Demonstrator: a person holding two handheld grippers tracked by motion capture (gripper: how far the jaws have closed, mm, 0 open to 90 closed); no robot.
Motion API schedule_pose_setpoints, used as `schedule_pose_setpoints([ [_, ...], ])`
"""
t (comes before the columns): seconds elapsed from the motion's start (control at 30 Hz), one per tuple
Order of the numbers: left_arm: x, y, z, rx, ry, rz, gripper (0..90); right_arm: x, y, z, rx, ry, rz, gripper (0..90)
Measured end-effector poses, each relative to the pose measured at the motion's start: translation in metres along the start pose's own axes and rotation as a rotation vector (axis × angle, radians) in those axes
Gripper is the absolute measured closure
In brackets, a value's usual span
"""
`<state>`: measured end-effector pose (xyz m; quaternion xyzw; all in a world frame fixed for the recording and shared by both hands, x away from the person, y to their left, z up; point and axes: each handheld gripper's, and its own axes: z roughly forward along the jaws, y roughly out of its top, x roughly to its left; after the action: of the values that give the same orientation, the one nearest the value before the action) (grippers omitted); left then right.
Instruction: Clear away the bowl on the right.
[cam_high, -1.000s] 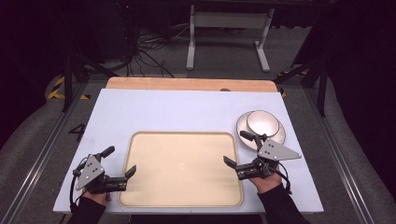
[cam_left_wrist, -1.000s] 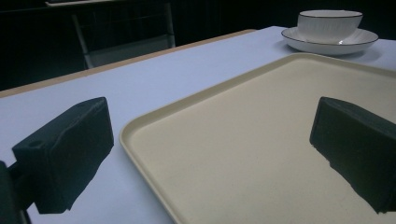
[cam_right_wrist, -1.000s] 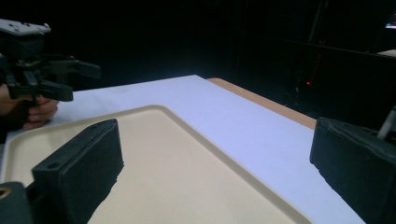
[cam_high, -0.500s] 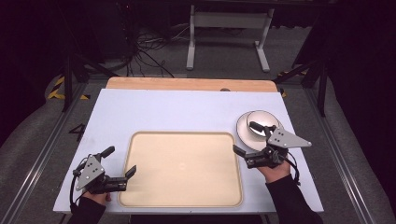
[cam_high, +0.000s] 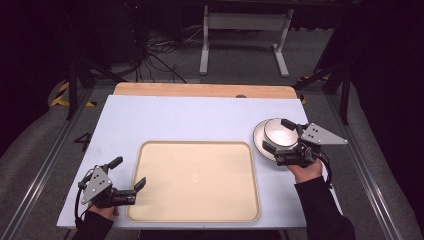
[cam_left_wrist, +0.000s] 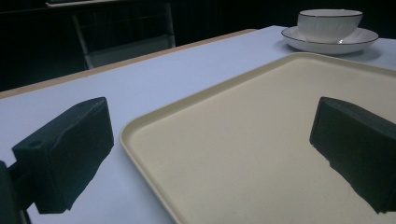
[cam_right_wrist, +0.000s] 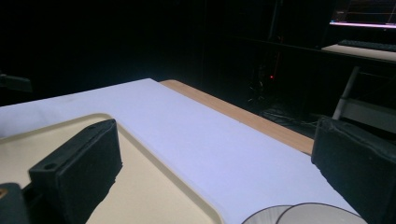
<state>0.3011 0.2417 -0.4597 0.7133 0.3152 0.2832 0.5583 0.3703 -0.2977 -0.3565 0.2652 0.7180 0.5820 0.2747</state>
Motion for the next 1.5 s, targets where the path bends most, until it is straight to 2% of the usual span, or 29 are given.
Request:
schedule_pose_setpoints([
  [0.37, 0.0, 0.0, 0.0, 0.0, 0.001, 0.0, 0.1, -0.022, 0.006, -0.01, 0.008, -0.052, 0.011, 2.1],
  [0.6, 0.0, 0.0, 0.0, 0.001, 0.002, 0.002, 0.2, -0.034, 0.007, -0.013, 0.034, -0.083, -0.003, 2.2],
  [0.67, 0.0, 0.0, 0.0, 0.0, 0.001, 0.002, 0.1, -0.044, 0.008, -0.015, 0.049, -0.096, -0.002, 2.2],
  [0.77, 0.0, 0.0, 0.0, 0.001, 0.003, 0.001, 0.1, -0.05, 0.01, -0.017, 0.052, -0.107, -0.01, 2.2],
  [0.93, 0.0, 0.0, 0.0, 0.001, 0.003, 0.001, 0.1, -0.058, 0.01, -0.019, 0.051, -0.113, 0.004, 1.8],
  [0.97, 0.0, 0.0, 0.0, 0.001, 0.004, 0.001, 0.1, -0.06, 0.01, -0.018, 0.06, -0.111, 0.003, 1.4],
  [1.0, 0.0, 0.0, 0.0, 0.001, 0.004, 0.002, 0.1, -0.063, 0.009, -0.017, 0.092, -0.105, -0.006, 0.7],
  [1.1, 0.0, 0.0, 0.0, 0.0, 0.005, 0.001, 0.2, -0.068, 0.008, -0.015, 0.119, -0.097, 0.006, 1.0],
  [1.23, 0.0, 0.0, 0.0, 0.0, 0.004, 0.001, 0.1, -0.077, 0.007, -0.017, 0.166, -0.122, 0.018, 4.3],
  [1.37, 0.0, 0.0, 0.0, 0.001, 0.004, 0.001, 0.1, -0.085, 0.006, -0.02, 0.182, -0.127, 0.049, 7.0],
  [1.5, 0.0, 0.0, 0.0, 0.001, 0.006, 0.001, 0.1, -0.094, 0.005, -0.017, 0.24, -0.127, 0.082, 13.4],
])
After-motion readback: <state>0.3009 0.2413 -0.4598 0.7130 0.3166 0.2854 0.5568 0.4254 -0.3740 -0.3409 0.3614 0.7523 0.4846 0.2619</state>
